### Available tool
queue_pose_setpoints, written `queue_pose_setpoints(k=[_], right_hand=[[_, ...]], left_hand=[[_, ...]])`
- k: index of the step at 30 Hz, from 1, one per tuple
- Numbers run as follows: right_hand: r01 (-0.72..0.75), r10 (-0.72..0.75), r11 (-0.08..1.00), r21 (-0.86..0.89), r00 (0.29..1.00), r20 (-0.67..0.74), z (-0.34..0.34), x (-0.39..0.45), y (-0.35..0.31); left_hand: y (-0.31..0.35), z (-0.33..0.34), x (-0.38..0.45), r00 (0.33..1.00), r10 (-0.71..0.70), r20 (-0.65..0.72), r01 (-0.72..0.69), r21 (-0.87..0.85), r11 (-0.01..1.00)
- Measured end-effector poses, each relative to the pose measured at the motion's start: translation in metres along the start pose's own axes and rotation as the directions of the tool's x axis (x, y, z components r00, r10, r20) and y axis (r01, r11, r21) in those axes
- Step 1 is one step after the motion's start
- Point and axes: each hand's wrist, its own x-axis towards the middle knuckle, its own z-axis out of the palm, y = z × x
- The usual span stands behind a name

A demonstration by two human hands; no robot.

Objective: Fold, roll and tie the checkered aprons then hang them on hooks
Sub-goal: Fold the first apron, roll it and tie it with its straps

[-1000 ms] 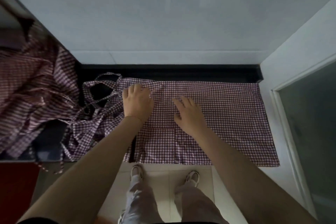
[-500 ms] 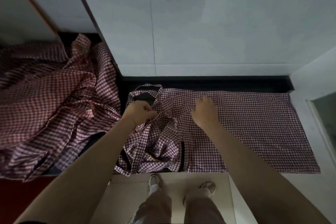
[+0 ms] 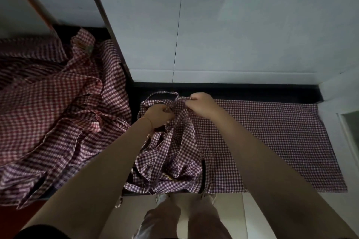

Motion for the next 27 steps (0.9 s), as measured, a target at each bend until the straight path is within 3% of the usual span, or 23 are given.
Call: queue_pose_setpoints(k=[2,4,6,8,10,12,15,16,18,20,23,27], right_hand=[[-0.029,0.031,0.998,0.049,0.999,-0.042,-0.005,0.005,-0.003],[-0.058,0.058,0.998,0.026,0.998,0.001,-0.002,0.01,-0.003],[-0.054,0.055,0.998,-0.037,0.998,0.033,0.004,0.013,-0.003],[-0.032,0.033,0.997,-0.069,0.999,0.023,0.009,0.013,-0.002],[-0.03,0.03,0.999,0.014,0.999,0.022,0.012,0.009,0.0],[-0.02,0.019,0.995,0.097,1.0,0.007,0.014,0.002,0.003],[0.034,-0.028,0.998,0.044,0.993,-0.111,0.018,-0.003,0.017],[0.039,-0.044,0.999,-0.035,0.987,-0.151,0.02,-0.004,0.022],[0.005,-0.04,0.986,-0.17,0.979,-0.2,0.023,-0.007,0.037],[-0.056,0.002,0.958,-0.28,0.982,-0.19,0.024,-0.013,0.049],[-0.123,0.091,0.886,-0.446,0.992,-0.093,0.023,-0.02,0.06],[-0.088,0.059,0.858,-0.505,0.996,-0.074,0.026,-0.028,0.068]], left_hand=[[0.005,-0.004,-0.002,0.997,-0.048,0.061,0.053,-0.082,0.995],[0.005,-0.009,-0.004,0.986,-0.144,0.08,0.159,-0.225,0.961],[0.004,-0.016,-0.006,0.981,-0.191,0.034,0.191,-0.341,0.92],[0.003,-0.026,-0.009,0.963,-0.206,-0.175,0.132,-0.358,0.924],[0.005,-0.034,-0.011,0.863,-0.201,-0.463,0.039,-0.335,0.941],[0.01,-0.037,-0.014,0.762,-0.169,-0.625,-0.041,-0.308,0.951],[0.015,-0.027,-0.012,0.679,0.073,-0.731,-0.076,0.029,0.997],[0.018,-0.021,-0.013,0.679,0.17,-0.714,-0.074,0.164,0.984],[0.025,-0.004,-0.014,0.763,0.276,-0.585,-0.012,0.414,0.91],[0.031,0.014,-0.014,0.863,0.243,-0.443,0.073,0.584,0.808],[0.036,0.034,-0.005,0.934,0.089,-0.347,0.134,0.571,0.81],[0.04,0.043,0.006,0.93,0.095,-0.354,0.134,0.57,0.811]])
